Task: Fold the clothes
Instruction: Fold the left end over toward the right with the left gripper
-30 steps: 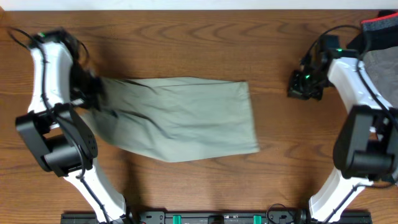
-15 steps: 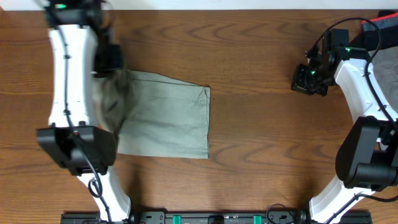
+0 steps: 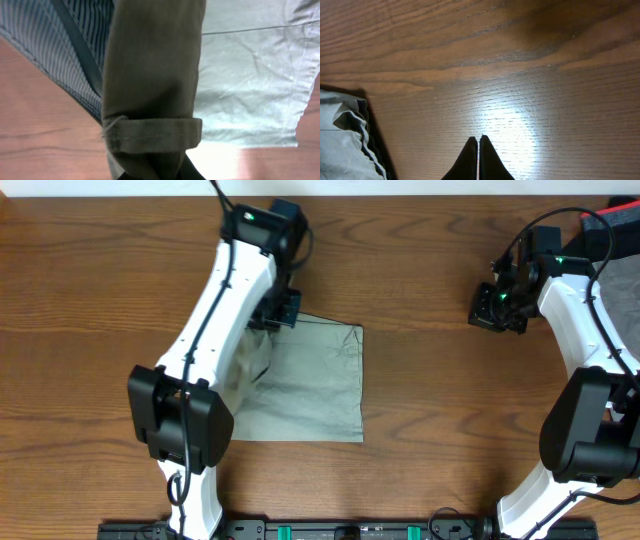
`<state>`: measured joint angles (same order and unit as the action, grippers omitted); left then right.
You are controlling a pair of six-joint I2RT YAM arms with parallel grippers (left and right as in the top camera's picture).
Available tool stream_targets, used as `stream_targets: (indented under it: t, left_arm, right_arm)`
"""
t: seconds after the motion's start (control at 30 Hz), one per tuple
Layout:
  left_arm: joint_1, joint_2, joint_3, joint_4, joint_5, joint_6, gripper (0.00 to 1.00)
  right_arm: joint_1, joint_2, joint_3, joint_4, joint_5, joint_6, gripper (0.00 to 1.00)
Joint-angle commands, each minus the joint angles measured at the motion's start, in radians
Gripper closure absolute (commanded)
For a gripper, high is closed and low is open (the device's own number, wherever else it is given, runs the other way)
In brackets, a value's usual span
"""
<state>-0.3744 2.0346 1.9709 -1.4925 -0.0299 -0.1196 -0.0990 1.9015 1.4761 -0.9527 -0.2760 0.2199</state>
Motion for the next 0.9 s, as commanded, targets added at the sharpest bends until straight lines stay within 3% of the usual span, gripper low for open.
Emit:
stream_targets:
  t: [0.0,0.2,0.37,0.57,0.87]
  left_arm:
    - [-0.018,-0.001,-0.051,0.027,-0.004,-0.076,0.88]
    - [-0.035,-0.001,-0.122,0.09,0.148,-0.119,0.88]
    - [-0.028,-0.01,-0.119,0.08,0.168,-0.118,0.94]
    - [0.048,-0.09,-0.011,-0.064,-0.018,-0.109,0.94]
    - [0.144,-0.281,0.192,-0.092,-0.027,-0.056,0.94]
  right_arm:
    - [0.0,-0.011,-0.002,0.0,0.003,0.008,0.97]
    - [0.001,-0.011,-0.003,0.0,0.003,0.008,0.97]
    - [0.001,-0.011,-0.002,-0.002,0.003,0.008,0.97]
    - [0.001,-0.011,-0.002,-0.004,0.003,0.008,0.97]
    - [0.001,-0.011,-0.003,0.007,0.003,0.008,0.96]
